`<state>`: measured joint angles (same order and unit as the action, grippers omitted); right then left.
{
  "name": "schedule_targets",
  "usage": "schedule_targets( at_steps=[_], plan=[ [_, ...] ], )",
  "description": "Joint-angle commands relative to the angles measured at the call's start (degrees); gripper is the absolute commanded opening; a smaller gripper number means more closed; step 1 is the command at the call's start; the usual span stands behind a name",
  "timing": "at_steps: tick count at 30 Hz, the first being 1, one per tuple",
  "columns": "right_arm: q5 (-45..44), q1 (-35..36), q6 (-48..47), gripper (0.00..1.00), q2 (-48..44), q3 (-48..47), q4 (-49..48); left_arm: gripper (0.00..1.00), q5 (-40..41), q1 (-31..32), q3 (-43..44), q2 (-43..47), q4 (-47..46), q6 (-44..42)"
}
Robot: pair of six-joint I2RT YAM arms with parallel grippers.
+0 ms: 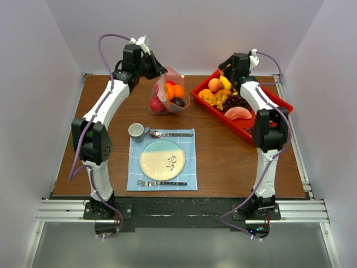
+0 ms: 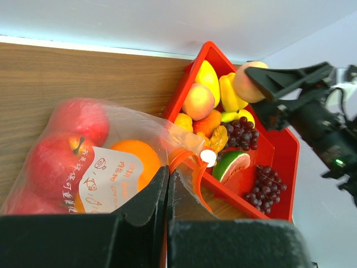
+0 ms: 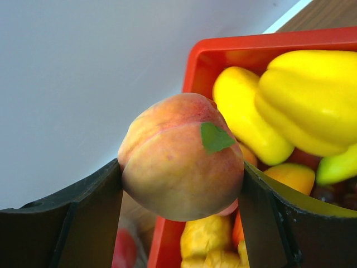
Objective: Place the food in the zip-top bag and seal the zipper
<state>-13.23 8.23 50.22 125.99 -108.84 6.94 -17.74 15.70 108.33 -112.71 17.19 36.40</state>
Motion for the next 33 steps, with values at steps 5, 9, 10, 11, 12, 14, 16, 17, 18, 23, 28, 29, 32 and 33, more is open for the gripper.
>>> schedule_targets(
  at_steps=[5,9,10,11,12,14,16,17,18,23,28,29,32,33],
  plan=[
    [8.31,6.09,-6.18,0.16,-16.12,11.18,-1.14,0.0,0.24,-0.5,2.23,-0.5,-3.22,-0.28],
    [13.05,12.05,-8.37,0.17,-22.01,14.88,-1.76,0.0,0.6,-0.5,2.23,-0.58,-2.78,-0.54],
    [13.06,13.12,-8.73,0.17,-23.24,15.32,-1.49,0.0,0.6,-0.5,2.41,-0.67,-2.69,-0.54],
    [13.06,14.26,-8.99,0.17,-23.77,15.67,-1.32,0.0,0.6,-0.5,2.32,-0.67,-2.6,-0.63],
    [13.06,16.53,-9.78,0.18,-23.95,15.67,-1.23,0.0,0.77,-0.5,2.23,-0.67,-2.6,-0.63],
    [13.06,18.74,-10.4,0.18,-24.04,14.88,0.18,0.0,0.77,-0.5,2.14,-0.85,-2.51,-0.54],
    [12.54,21.38,-11.63,0.19,-23.78,13.75,1.75,0.0,0.77,-0.5,2.23,-1.03,-2.34,-0.54],
    [11.92,22.17,-11.98,0.2,-23.34,13.48,2.02,0.0,0.77,-0.5,2.41,-1.11,-2.25,-0.63],
    [11.83,23.14,-12.33,0.2,-22.9,13.13,2.29,0.0,0.86,-0.5,2.41,-1.11,-2.16,-0.72],
    [11.48,24.11,-12.69,0.22,-18.95,9.0,5.62,0.0,1.13,-0.5,2.06,-0.85,-1.72,-1.07],
    [8.58,24.11,-13.65,0.5,-13.59,2.59,10.71,0.0,0.69,-0.5,1.35,-0.5,-2.25,-0.63],
    [8.14,24.11,-13.83,0.54,-12.97,1.71,11.16,0.0,0.69,-0.5,1.27,-0.41,-2.34,-0.63],
    [6.74,24.11,-14.53,0.76,-10.34,-2.77,13.97,0.0,0.69,-0.5,1.27,-0.15,-2.25,-0.63],
    [6.47,24.03,-14.71,0.8,-9.98,-3.57,14.67,0.0,0.69,-0.5,1.27,0.03,-2.16,-0.81]
  ],
)
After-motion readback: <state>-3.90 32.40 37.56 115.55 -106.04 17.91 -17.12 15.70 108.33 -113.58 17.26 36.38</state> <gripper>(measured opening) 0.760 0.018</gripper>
